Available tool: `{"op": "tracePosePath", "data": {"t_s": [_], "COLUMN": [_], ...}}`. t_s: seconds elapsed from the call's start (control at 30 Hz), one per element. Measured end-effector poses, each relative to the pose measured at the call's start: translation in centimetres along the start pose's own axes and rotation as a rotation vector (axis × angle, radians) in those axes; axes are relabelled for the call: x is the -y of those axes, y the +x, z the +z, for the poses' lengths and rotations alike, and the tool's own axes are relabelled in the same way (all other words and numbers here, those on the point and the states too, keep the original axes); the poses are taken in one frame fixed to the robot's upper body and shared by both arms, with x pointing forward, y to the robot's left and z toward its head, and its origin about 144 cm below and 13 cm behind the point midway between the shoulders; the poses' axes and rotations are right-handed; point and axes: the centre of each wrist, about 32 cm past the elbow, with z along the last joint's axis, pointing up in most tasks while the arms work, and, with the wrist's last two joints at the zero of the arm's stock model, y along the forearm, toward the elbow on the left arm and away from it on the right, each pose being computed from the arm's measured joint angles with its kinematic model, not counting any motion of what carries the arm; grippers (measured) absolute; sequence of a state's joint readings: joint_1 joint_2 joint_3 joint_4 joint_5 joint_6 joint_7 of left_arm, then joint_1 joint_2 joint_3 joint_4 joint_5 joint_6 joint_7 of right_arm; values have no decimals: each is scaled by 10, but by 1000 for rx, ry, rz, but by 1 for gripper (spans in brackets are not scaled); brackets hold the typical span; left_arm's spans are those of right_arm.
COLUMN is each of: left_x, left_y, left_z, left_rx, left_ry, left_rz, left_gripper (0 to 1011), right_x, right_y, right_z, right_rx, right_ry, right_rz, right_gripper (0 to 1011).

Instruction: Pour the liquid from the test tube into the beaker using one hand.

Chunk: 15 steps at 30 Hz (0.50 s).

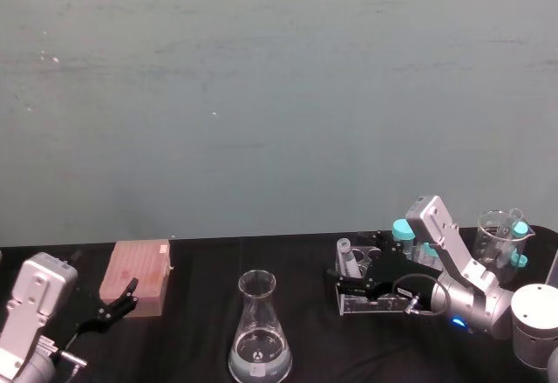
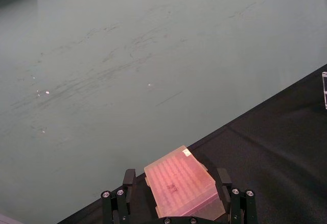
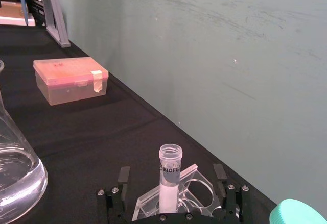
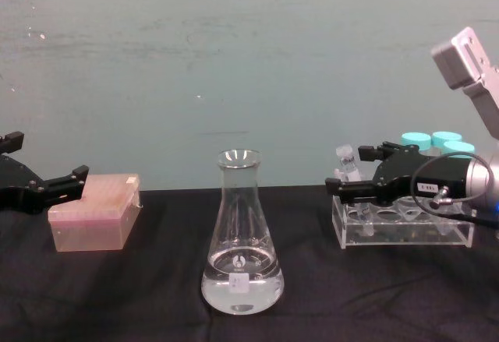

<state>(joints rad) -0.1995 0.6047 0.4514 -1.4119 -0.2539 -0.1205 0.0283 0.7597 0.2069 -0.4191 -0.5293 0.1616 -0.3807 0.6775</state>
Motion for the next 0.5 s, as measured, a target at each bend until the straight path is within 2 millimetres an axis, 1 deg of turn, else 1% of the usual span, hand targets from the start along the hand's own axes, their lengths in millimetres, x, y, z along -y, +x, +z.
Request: {"op": "tracePosePath", "data": {"t_s": [0.5], "left_x": [0], "left_y": [0], "left_z": [0], "left_rx": [0], "left_ry": [0], "left_rz": [0], "left_gripper": [1000], "right_x": [-2], "right_y": [-1], "right_z": [-1], "right_rx": [-10], "right_ry": [-5], "right_rz": [-3], "right_gripper": [1003]}}
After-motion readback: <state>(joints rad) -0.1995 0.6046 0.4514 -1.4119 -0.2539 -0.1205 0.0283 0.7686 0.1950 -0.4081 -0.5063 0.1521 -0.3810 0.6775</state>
